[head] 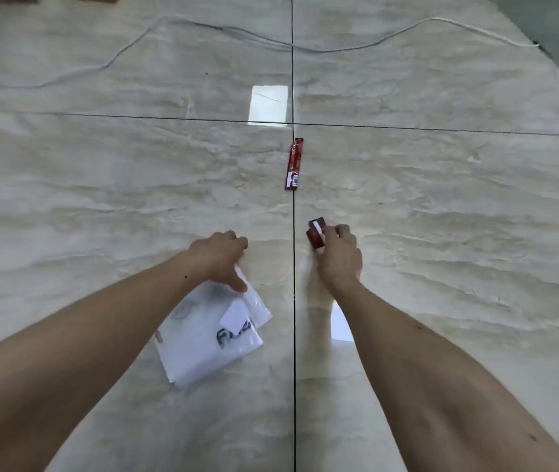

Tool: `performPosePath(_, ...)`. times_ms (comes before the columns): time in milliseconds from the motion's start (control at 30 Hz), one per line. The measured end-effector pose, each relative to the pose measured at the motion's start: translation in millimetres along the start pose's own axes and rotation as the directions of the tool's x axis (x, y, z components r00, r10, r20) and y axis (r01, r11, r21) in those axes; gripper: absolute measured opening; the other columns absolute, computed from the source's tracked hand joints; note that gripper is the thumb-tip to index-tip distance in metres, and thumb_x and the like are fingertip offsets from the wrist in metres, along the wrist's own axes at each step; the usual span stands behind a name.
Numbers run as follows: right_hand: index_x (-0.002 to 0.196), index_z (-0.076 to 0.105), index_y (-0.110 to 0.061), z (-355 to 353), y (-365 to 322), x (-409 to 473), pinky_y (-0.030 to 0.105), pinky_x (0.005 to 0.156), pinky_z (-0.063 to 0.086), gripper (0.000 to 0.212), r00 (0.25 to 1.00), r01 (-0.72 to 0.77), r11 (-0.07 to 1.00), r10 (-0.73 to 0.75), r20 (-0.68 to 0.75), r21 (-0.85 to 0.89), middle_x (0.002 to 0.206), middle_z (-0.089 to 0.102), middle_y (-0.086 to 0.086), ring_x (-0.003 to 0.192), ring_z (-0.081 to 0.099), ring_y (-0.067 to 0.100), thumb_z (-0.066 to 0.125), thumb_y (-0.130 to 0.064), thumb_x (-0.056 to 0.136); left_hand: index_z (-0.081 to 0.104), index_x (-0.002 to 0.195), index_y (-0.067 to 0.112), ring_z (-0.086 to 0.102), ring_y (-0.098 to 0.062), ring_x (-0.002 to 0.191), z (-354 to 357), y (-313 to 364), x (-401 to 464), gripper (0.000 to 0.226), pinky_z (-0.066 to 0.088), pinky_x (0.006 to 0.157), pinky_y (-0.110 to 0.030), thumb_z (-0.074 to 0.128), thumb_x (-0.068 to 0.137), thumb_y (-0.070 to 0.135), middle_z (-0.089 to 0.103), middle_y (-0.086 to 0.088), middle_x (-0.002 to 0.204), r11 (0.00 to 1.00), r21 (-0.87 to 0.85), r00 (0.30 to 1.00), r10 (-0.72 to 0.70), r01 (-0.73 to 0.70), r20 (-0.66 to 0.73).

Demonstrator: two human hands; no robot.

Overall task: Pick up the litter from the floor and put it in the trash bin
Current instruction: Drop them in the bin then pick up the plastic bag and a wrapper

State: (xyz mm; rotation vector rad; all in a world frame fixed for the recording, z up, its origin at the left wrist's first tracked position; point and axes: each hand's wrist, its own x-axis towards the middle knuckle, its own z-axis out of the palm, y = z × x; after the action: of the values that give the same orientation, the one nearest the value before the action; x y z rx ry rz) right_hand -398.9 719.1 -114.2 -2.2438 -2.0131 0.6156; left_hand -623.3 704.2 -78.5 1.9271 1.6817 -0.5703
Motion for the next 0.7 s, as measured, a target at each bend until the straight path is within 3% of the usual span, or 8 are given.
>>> performPosePath(133,0.126,0.052,-0.012,12,-21,15,0.039,0.094,0.04,0.042,0.996,-0.078,0.996,0.079,0.04,-0.036,0.128,0.048,0.011,0.118,0.048,0.031,0.063,-0.019,0.087,0.038,0.134,0.024,0.045,-0.022,0.118,18,-27,-8,0.094,0.043,0.074,-0.034,0.085,0.055,0.046,0.04,0.001,0.129,1.0,0.008,1.0,-0.01,0.009,0.015)
performPosePath(200,0.121,0.056,-0.012,16,-28,20,0.04,0.095,0.042,0.034,0.994,-0.099,0.994,0.097,0.044,0.046,0.124,0.048,0.012,0.115,0.05,0.032,0.059,-0.016,0.088,0.035,0.134,0.022,0.045,-0.024,0.116,25,-33,-9,0.098,0.046,0.072,-0.035,0.088,0.054,0.038,0.038,-0.002,0.129,1.0,0.03,0.999,0.003,-0.002,-0.04)
performPosePath(300,0.11,0.064,-0.021,19,-32,25,0.04,0.095,0.041,0.026,0.987,-0.154,0.979,0.158,-0.022,0.132,0.124,0.042,0.009,0.116,0.041,0.031,0.063,-0.02,0.085,0.036,0.125,0.02,0.053,-0.024,0.096,32,-39,-5,0.089,0.045,0.06,-0.033,0.088,0.054,0.03,0.044,-0.005,0.117,1.0,-0.012,0.996,-0.029,0.028,-0.086)
performPosePath(400,0.113,0.061,-0.029,22,-33,29,0.042,0.095,0.04,0.028,0.982,-0.19,0.966,0.19,0.019,0.173,0.124,0.043,0.008,0.118,0.041,0.031,0.065,-0.026,0.086,0.038,0.113,0.02,0.054,-0.021,0.078,34,-44,-1,0.074,0.036,0.05,-0.028,0.085,0.056,0.03,0.057,-0.002,0.095,0.996,-0.061,0.994,-0.077,0.073,-0.075)
performPosePath(500,0.12,0.051,-0.021,19,-35,37,0.041,0.093,0.047,0.05,0.988,-0.152,0.937,0.145,0.047,0.313,0.117,0.054,0.01,0.11,0.052,0.03,0.075,-0.015,0.076,0.043,0.108,0.022,0.056,-0.021,0.075,27,-51,6,0.065,0.032,0.047,-0.026,0.083,0.058,0.032,0.059,0.001,0.087,0.989,-0.116,0.991,-0.102,0.093,-0.081)
performPosePath(567,0.118,0.054,-0.014,14,-41,48,0.031,0.083,0.049,0.061,0.987,-0.161,0.908,0.139,0.084,0.386,0.11,0.063,0.007,0.104,0.06,0.027,0.082,-0.009,0.065,0.046,0.107,0.022,0.057,-0.021,0.077,19,-59,11,0.061,0.033,0.049,-0.026,0.083,0.059,0.033,0.058,0.002,0.087,0.977,-0.183,0.986,-0.132,0.112,-0.104)
performPosePath(700,0.081,0.071,-0.02,2,-66,79,0.008,0.048,0.039,0.029,0.978,-0.206,0.838,0.196,0.074,0.506,0.083,0.071,0.0,0.076,0.064,0.015,0.087,-0.017,0.056,0.049,0.102,0.024,0.057,-0.02,0.078,3,-80,19,0.055,0.033,0.05,-0.025,0.081,0.06,0.036,0.059,0.004,0.086,0.94,-0.294,0.961,-0.224,0.17,-0.16)
